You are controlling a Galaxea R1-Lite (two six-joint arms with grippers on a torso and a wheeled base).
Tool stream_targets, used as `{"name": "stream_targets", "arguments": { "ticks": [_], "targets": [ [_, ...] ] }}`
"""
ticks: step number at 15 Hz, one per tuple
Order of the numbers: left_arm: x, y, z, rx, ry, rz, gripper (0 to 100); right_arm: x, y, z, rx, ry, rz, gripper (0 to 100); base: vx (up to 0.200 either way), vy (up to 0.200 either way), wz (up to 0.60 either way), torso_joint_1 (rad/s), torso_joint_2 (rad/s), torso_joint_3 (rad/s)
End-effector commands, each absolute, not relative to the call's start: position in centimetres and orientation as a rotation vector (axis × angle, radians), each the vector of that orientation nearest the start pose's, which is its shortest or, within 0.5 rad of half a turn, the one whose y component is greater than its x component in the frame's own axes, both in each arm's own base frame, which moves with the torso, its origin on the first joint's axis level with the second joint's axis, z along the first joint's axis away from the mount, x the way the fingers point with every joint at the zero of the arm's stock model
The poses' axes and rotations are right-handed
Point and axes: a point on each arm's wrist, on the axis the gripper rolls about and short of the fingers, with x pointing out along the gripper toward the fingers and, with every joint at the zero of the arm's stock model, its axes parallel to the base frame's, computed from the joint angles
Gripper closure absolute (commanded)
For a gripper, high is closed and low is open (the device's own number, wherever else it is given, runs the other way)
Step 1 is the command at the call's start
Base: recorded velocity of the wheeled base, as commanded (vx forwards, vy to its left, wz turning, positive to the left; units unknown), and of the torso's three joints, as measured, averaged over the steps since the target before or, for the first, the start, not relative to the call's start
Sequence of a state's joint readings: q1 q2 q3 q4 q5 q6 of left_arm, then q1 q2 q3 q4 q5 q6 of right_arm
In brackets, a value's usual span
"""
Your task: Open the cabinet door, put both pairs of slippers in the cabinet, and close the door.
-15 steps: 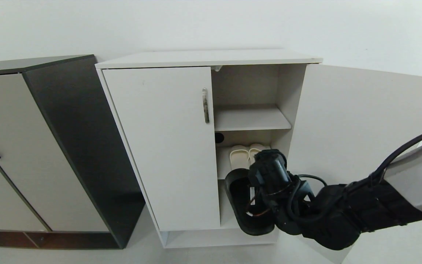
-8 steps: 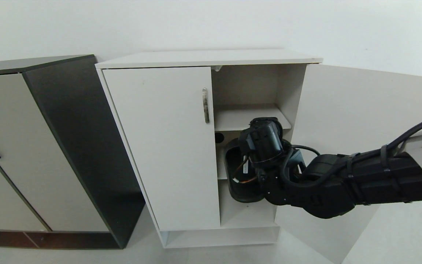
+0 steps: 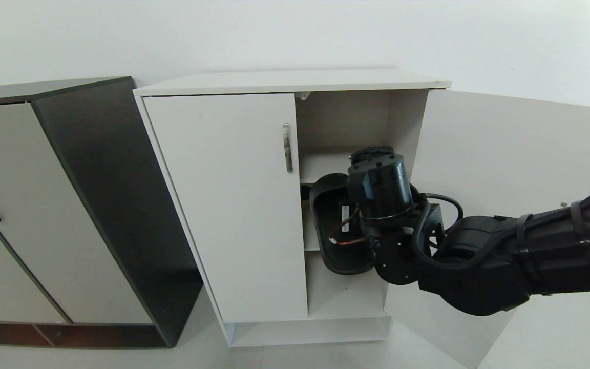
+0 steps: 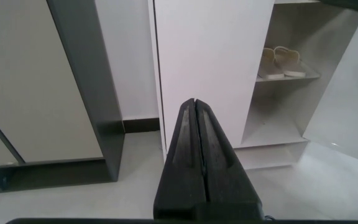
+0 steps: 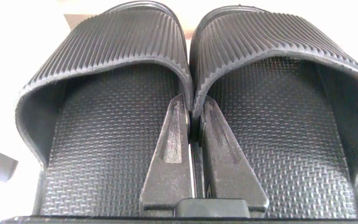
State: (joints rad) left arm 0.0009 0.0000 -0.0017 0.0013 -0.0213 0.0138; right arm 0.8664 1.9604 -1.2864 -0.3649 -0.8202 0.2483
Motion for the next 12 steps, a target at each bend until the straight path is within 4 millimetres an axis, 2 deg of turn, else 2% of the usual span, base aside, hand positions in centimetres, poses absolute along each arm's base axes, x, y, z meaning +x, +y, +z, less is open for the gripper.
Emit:
{"name": "stream_targets", "arguments": {
  "ticks": [1, 7, 12],
  "targets": [
    [-2.28, -0.05, 7.58, 0.014, 0.001, -0.02, 100, 25.77, 28.07, 20.65, 0.031, 0.19, 0.029, 100, 0.0, 0.0, 0.0, 0.0, 0.0, 0.0],
    [-2.28, -0.05, 7.58, 0.014, 0.001, -0.02, 100, 26.15, 27.81, 20.36, 0.035, 0.194, 0.02, 100, 0.0, 0.0, 0.0, 0.0, 0.0, 0.0],
    [-2.28, -0.05, 7.58, 0.014, 0.001, -0.02, 100, 26.38, 27.64, 20.11, 0.031, 0.199, 0.015, 100, 0.2, 0.0, 0.0, 0.0, 0.0, 0.005]
  ]
}}
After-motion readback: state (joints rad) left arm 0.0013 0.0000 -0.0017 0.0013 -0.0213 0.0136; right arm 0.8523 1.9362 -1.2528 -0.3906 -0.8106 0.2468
